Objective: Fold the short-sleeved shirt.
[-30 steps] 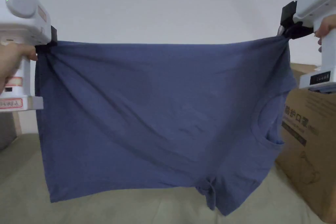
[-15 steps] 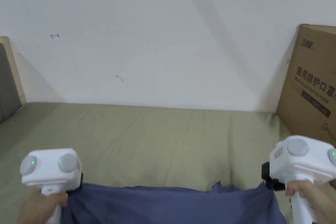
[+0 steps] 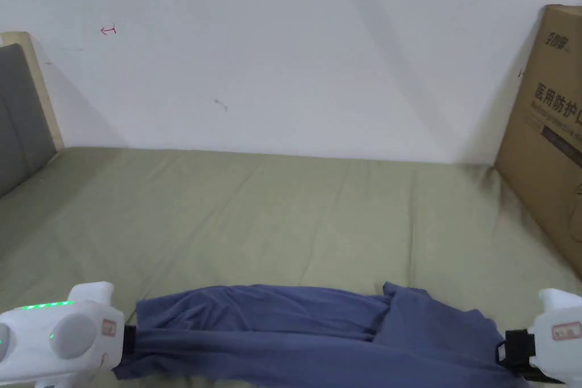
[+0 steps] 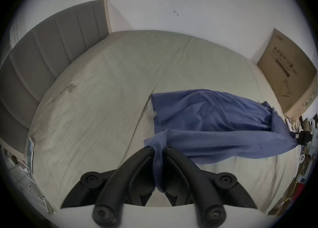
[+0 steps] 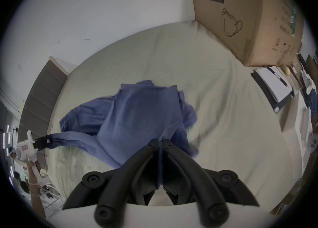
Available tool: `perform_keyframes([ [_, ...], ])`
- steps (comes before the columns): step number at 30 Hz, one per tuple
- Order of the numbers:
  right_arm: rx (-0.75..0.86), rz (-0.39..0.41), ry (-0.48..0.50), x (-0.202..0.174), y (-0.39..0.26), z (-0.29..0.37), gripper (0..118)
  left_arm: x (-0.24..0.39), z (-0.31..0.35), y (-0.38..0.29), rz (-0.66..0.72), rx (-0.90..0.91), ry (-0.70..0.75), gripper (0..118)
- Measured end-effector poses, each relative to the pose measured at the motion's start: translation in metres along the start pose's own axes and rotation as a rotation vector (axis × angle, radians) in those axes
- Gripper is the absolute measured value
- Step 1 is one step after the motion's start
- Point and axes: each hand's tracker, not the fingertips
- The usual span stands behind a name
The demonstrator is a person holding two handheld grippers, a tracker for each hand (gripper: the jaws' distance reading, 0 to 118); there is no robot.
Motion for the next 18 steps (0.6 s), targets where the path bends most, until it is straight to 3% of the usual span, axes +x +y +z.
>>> perform_keyframes([
  [4, 0.014, -0.037, 0.03, 0.011, -0.053, 0.05, 2, -0.028, 0.054, -0.046, 0.088, 0.03, -0.056, 3],
  [8, 0.003, -0.013, -0.003, 0.017, -0.116, 0.085, 2, -0.043, 0.089, -0.102, 0.012, -0.013, -0.046, 3],
  [12, -0.048, -0.068, 0.032, 0.026, -0.187, 0.11, 2, -0.056, 0.113, -0.158, -0.059, -0.024, -0.002, 3],
  [15, -0.102, -0.106, -0.021, 0.027, -0.228, 0.117, 2, -0.072, 0.124, -0.187, -0.049, -0.036, -0.016, 3],
  [18, -0.095, -0.105, 0.012, 0.027, -0.259, 0.122, 2, -0.081, 0.133, -0.205, -0.059, -0.041, -0.005, 4],
])
